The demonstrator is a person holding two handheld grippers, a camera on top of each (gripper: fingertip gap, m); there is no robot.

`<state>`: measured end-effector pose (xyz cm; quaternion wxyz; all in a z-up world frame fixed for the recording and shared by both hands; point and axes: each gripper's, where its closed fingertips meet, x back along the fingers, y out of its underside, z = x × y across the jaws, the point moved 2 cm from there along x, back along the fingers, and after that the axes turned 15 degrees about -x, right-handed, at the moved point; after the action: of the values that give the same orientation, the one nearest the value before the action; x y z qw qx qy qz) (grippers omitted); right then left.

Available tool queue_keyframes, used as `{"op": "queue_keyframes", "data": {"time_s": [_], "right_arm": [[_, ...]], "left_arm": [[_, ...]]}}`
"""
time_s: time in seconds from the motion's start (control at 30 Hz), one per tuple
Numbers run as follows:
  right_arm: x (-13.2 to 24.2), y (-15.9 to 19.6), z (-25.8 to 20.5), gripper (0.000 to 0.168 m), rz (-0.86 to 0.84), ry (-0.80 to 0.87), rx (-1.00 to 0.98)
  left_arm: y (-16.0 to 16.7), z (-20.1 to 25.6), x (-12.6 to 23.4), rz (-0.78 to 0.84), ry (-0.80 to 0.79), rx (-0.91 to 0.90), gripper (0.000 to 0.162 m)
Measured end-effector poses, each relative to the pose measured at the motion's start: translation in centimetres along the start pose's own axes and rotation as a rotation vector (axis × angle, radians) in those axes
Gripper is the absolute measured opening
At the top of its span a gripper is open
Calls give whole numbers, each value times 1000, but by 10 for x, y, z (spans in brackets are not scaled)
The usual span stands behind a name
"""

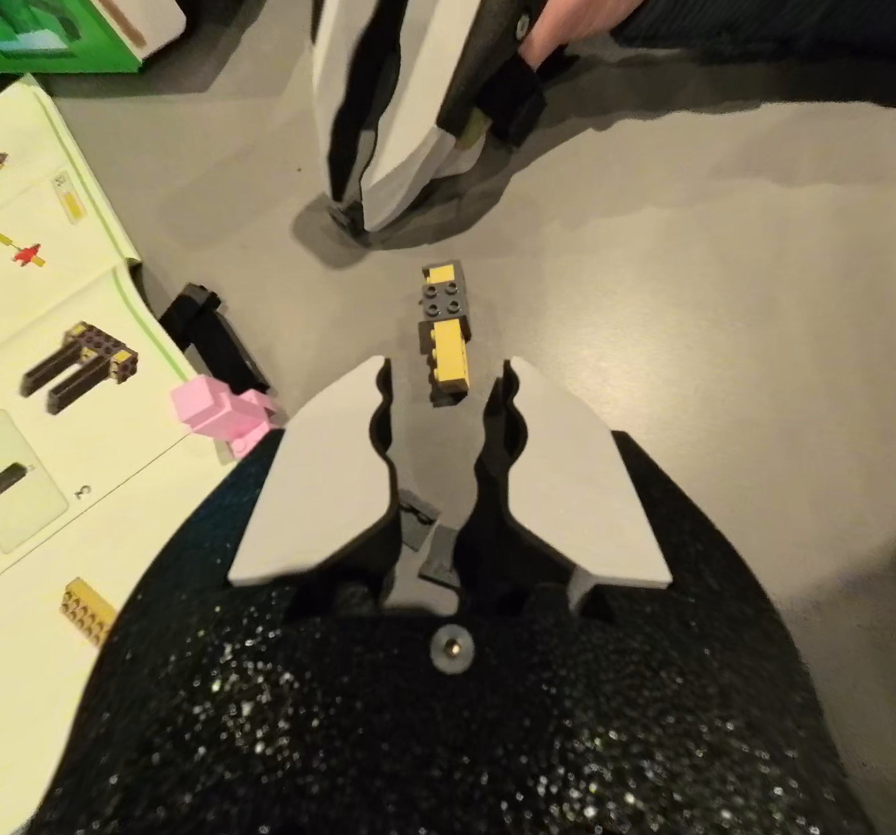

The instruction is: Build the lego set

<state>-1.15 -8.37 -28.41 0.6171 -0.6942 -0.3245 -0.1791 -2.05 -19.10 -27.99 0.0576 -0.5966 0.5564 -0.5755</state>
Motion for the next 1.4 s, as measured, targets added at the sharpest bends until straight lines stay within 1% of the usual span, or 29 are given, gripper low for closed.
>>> {"op": "queue_keyframes", "data": {"time_s": [0.07,0.13,0.33,0.43,0.5,0.53,0.6,0.63,0.73,0.77,0.83,0.9,0.97,1.0,1.1,1.13,1.2,1.23,1.3,1.4], "right_arm": [[0,0,0,18,-1,-1,-5],[0,0,3,0,6,31,-13],[0,-1,6,0,15,59,-43],[4,-5,4,0,61,69,-9],[5,-6,-2,13,77,30,12],[5,-6,-3,17,72,15,10],[2,-5,-5,27,51,-18,3],[1,-6,-5,28,43,-30,-4],[-4,-5,-2,27,10,-26,-26],[-5,-4,-1,25,0,-19,-28],[-6,-5,3,16,6,15,-28],[-7,-6,3,16,8,20,-22],[-3,-12,-2,16,67,9,8],[1,-19,-9,16,123,-20,17],[16,-37,-38,16,264,-194,-3],[22,-42,-49,16,306,-270,-17],[30,-49,-66,16,366,-409,-65],[32,-50,-73,16,376,-475,-94],[34,-51,-81,16,373,-581,-152],[38,-54,-80,16,414,-644,-222]], "left_arm": [[-5,-3,7,36,-10,0,44],[-11,-5,14,94,-8,9,45],[-16,-19,27,196,-76,25,46],[-12,-29,33,170,-151,1,45],[-6,-40,41,134,-223,-8,45],[-3,-45,45,129,-252,-3,45],[0,-53,54,152,-293,20,45],[1,-56,57,172,-306,35,45],[4,-60,62,223,-329,71,45],[4,-61,63,230,-332,79,45],[4,-62,63,239,-335,89,45],[2,-62,64,255,-340,91,45],[-1,-60,64,270,-346,85,45],[-3,-59,63,279,-346,74,44],[-14,-47,57,318,-330,20,44],[-19,-43,55,328,-331,-16,40],[-30,-33,54,373,-355,-126,26],[-36,-28,55,396,-378,-184,25],[-41,-22,52,386,-410,-260,28],[-37,-21,44,335,-404,-259,39]]}}
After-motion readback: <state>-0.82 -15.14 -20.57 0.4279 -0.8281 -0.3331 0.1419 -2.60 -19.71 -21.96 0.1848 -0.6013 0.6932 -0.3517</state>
